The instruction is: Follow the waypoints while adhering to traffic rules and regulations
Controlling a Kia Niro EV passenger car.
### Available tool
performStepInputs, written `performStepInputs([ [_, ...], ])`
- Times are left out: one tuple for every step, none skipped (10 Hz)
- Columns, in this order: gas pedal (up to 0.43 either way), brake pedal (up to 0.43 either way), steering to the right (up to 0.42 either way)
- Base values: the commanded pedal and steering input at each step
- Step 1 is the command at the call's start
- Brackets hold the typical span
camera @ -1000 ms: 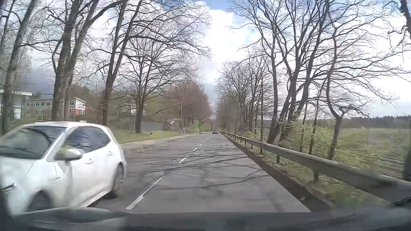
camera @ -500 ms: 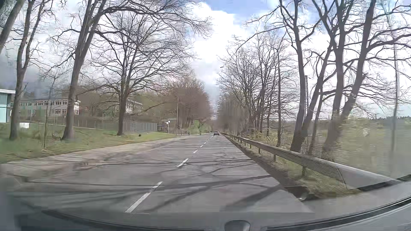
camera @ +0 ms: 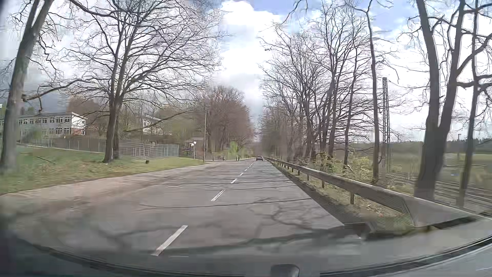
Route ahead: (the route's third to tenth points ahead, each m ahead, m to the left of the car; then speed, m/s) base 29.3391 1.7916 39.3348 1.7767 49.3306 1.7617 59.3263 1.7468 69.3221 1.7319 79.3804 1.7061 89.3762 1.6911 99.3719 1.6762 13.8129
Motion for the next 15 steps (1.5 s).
performStepInputs([
  [0.008, 0.0, 0.001],
  [0.02, 0.0, 0.001],
  [0.028, 0.0, 0.001],
  [0.028, 0.0, 0.001],
  [0.028, 0.0, 0.001],
  [0.028, 0.0, 0.001],
  [0.047, 0.0, 0.001],
  [0.047, 0.0, 0.001],
  [0.047, 0.0, 0.001],
  [0.059, 0.0, 0.001],
  [0.059, 0.0, 0.001],
  [0.079, 0.0, 0.001],
  [0.079, 0.0, 0.001],
  [0.079, 0.0, 0.001],
  [0.079, 0.0, 0.001],
])
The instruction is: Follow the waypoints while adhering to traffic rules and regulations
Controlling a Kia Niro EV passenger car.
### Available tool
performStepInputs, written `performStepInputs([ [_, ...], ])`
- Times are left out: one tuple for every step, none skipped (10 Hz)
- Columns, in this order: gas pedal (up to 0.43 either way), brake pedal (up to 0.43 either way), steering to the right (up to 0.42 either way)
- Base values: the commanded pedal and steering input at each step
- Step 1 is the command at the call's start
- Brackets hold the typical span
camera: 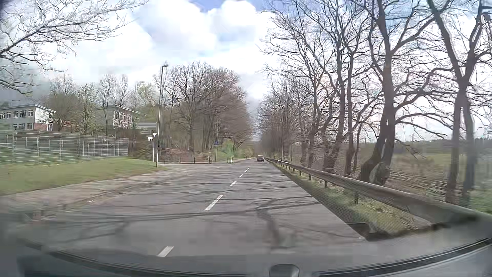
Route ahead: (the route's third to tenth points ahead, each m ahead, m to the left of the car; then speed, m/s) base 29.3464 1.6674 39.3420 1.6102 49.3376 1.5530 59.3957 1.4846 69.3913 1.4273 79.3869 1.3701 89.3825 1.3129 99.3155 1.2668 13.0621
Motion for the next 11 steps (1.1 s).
performStepInputs([
  [0.079, 0.0, 0.001],
  [0.079, 0.0, 0.001],
  [0.079, 0.0, 0.001],
  [0.067, 0.0, 0.001],
  [0.067, 0.0, 0.001],
  [0.067, 0.0, 0.001],
  [0.067, 0.0, 0.001],
  [0.067, 0.0, 0.001],
  [0.067, 0.0, 0.001],
  [0.067, 0.0, 0.001],
  [0.079, 0.0, 0.001],
])
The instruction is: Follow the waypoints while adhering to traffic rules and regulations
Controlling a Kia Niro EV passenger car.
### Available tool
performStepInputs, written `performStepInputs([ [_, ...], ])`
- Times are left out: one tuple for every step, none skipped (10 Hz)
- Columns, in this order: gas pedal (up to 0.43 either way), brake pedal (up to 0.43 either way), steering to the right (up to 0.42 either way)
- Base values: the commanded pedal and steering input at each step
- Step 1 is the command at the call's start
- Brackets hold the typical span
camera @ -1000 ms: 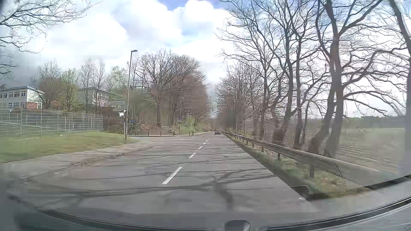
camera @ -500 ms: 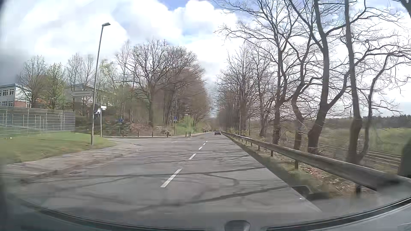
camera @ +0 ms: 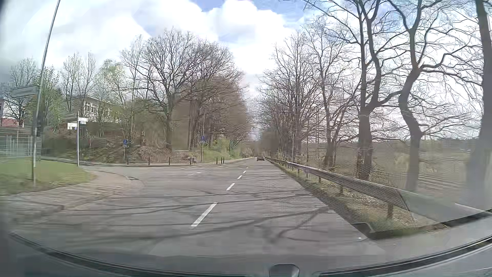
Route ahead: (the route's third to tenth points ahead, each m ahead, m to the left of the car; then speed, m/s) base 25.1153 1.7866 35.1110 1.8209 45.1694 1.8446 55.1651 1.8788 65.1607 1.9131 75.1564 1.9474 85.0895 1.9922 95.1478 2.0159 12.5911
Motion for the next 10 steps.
performStepInputs([
  [0.079, 0.0, 0.001],
  [0.087, 0.0, 0.001],
  [0.087, 0.0, 0.001],
  [0.098, 0.006, 0.001],
  [0.098, 0.0, 0.001],
  [0.11, 0.0, 0.001],
  [0.11, 0.0, 0.001],
  [0.11, 0.0, 0.002],
  [0.11, 0.0, 0.002],
  [0.11, 0.0, 0.002],
])
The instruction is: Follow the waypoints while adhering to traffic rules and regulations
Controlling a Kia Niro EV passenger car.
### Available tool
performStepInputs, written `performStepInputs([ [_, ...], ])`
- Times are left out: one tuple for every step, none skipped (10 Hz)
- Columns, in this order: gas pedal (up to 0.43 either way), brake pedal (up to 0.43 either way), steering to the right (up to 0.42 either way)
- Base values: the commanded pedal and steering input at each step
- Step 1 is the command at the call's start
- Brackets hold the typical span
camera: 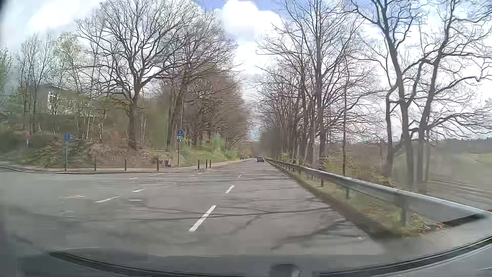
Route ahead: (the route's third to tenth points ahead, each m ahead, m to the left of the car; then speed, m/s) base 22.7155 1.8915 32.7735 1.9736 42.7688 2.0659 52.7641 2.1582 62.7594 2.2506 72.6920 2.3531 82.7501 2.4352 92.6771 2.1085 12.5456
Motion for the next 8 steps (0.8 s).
performStepInputs([
  [0.11, 0.0, 0.002],
  [0.087, 0.0, 0.001],
  [0.079, 0.0, 0.0],
  [0.067, 0.0, 0.0],
  [0.067, 0.0, 0.0],
  [0.067, 0.0, 0.0],
  [0.059, 0.0, 0.0],
  [0.059, 0.006, 0.0],
])
